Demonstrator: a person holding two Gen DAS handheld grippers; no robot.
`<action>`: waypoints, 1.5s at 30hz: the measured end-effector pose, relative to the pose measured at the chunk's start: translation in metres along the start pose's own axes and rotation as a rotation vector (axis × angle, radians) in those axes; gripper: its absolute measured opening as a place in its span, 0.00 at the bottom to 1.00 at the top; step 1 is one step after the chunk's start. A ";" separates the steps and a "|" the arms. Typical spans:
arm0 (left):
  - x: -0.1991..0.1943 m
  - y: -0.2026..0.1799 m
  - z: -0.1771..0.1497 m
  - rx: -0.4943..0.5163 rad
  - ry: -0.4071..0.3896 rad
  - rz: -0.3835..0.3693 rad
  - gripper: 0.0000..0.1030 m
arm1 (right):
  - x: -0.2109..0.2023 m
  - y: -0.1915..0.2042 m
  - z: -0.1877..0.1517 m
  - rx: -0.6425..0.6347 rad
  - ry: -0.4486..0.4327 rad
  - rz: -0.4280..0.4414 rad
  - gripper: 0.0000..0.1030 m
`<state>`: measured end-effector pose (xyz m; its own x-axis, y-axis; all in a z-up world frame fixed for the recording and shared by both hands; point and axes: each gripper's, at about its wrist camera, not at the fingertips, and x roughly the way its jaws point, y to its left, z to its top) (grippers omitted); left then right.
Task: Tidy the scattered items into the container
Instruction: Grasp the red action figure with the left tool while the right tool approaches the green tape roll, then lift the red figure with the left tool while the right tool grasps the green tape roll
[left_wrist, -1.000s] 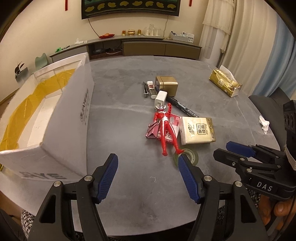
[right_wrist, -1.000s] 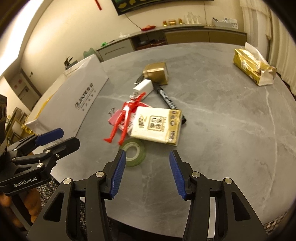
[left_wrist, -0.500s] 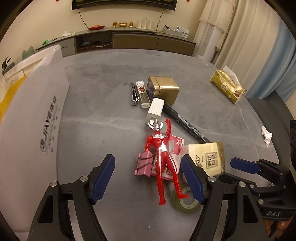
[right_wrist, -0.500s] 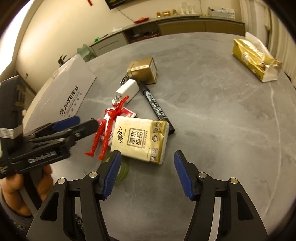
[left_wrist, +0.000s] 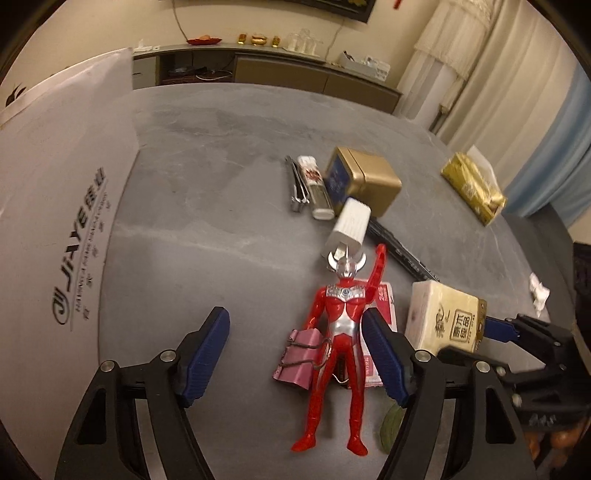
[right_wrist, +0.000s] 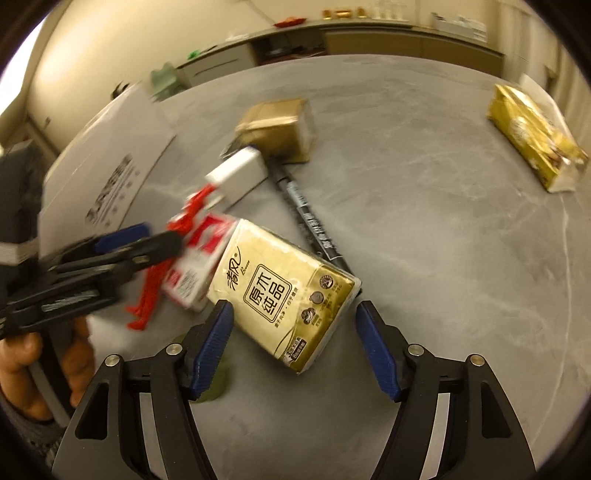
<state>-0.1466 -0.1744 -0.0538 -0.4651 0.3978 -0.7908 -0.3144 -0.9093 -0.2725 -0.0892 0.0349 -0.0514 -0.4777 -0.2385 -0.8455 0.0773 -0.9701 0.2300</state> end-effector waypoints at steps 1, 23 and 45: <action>-0.003 0.003 0.000 -0.010 -0.008 0.000 0.73 | -0.002 -0.005 0.000 0.019 -0.003 -0.007 0.70; 0.020 -0.024 0.012 0.096 0.009 -0.058 0.32 | -0.019 -0.019 0.002 0.126 -0.038 0.122 0.70; -0.023 0.018 0.023 -0.173 -0.087 -0.214 0.32 | -0.001 0.060 -0.031 -0.198 0.058 0.214 0.70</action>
<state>-0.1605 -0.1967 -0.0281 -0.4751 0.5849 -0.6574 -0.2708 -0.8080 -0.5232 -0.0567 -0.0247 -0.0513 -0.3819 -0.4352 -0.8153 0.3432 -0.8859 0.3121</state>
